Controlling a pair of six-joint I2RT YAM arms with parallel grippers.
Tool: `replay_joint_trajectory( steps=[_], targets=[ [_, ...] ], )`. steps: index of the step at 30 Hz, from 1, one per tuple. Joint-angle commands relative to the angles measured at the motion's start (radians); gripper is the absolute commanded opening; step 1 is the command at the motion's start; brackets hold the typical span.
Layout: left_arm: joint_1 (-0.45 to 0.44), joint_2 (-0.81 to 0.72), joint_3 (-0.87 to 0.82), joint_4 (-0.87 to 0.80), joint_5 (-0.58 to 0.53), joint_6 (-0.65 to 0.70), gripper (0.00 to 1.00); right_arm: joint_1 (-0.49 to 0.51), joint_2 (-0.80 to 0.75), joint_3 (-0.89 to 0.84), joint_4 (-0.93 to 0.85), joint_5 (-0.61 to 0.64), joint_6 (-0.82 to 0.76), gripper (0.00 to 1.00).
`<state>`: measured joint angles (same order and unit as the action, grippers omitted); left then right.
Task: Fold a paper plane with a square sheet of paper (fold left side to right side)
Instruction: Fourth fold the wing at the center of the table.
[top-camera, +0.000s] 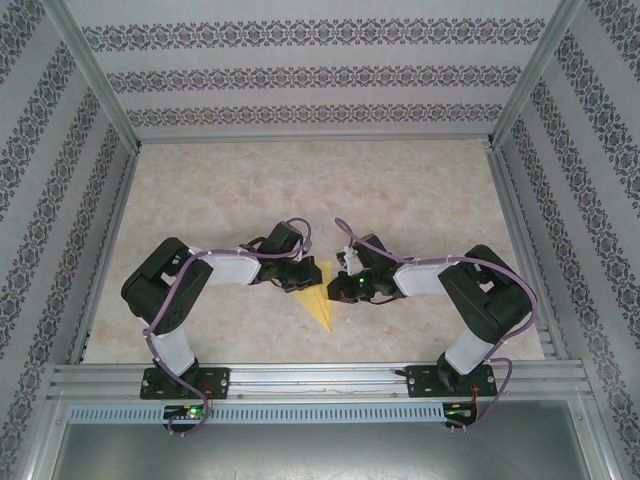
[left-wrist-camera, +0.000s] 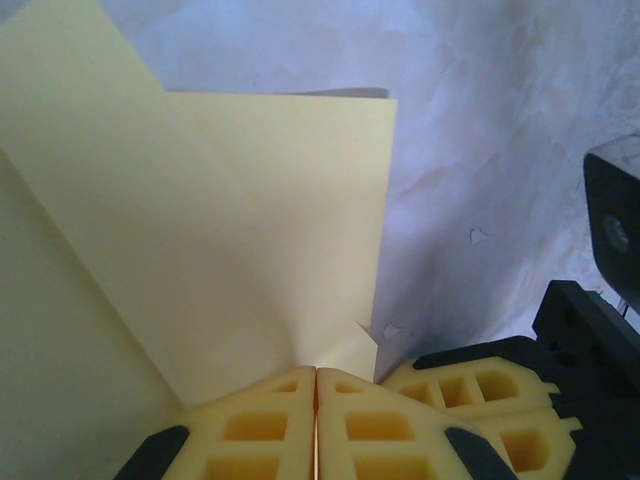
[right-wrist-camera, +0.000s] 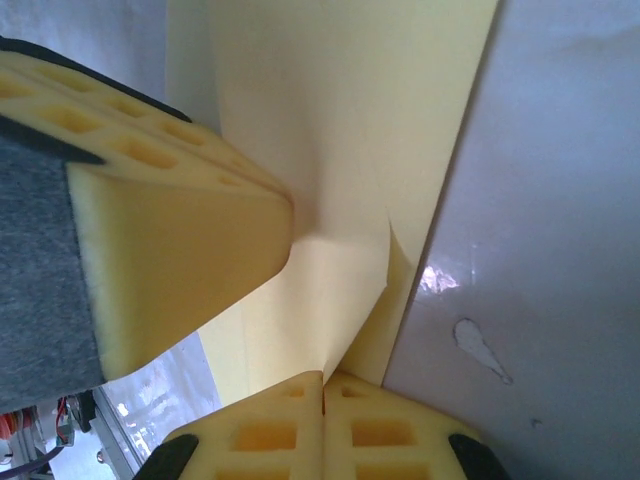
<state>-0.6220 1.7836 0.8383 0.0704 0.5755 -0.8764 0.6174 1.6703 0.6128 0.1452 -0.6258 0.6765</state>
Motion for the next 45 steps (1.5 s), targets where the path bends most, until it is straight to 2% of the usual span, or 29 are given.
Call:
replay_joint_trajectory(
  steps=[1,13,23,30,34,37,43,45],
  targets=[
    [-0.012,0.02,-0.018,0.055,-0.012,-0.016,0.08,0.007,0.069,-0.025,-0.09,0.135,-0.041,0.0],
    [-0.01,0.023,-0.084,0.046,-0.051,-0.034,0.07,0.007,0.056,-0.02,-0.088,0.126,-0.036,0.0],
    [-0.01,0.001,-0.124,0.026,-0.079,-0.033,0.06,0.003,0.0,0.037,-0.062,0.044,-0.008,0.16],
    [-0.011,-0.01,-0.133,0.013,-0.088,-0.031,0.06,-0.017,-0.097,0.032,-0.066,0.05,0.019,0.3],
    [-0.011,-0.01,-0.132,0.012,-0.089,-0.031,0.06,-0.035,-0.167,0.015,-0.105,0.059,0.023,0.33],
    [-0.011,-0.012,-0.13,0.013,-0.091,-0.03,0.06,-0.037,-0.218,-0.003,-0.133,0.046,0.026,0.31],
    [-0.011,-0.012,-0.125,0.009,-0.093,-0.029,0.06,0.024,-0.257,-0.046,-0.099,-0.066,0.086,0.03],
    [-0.011,-0.01,-0.125,0.008,-0.093,-0.029,0.06,0.058,-0.25,-0.057,-0.075,-0.077,0.112,0.0]
  ],
)
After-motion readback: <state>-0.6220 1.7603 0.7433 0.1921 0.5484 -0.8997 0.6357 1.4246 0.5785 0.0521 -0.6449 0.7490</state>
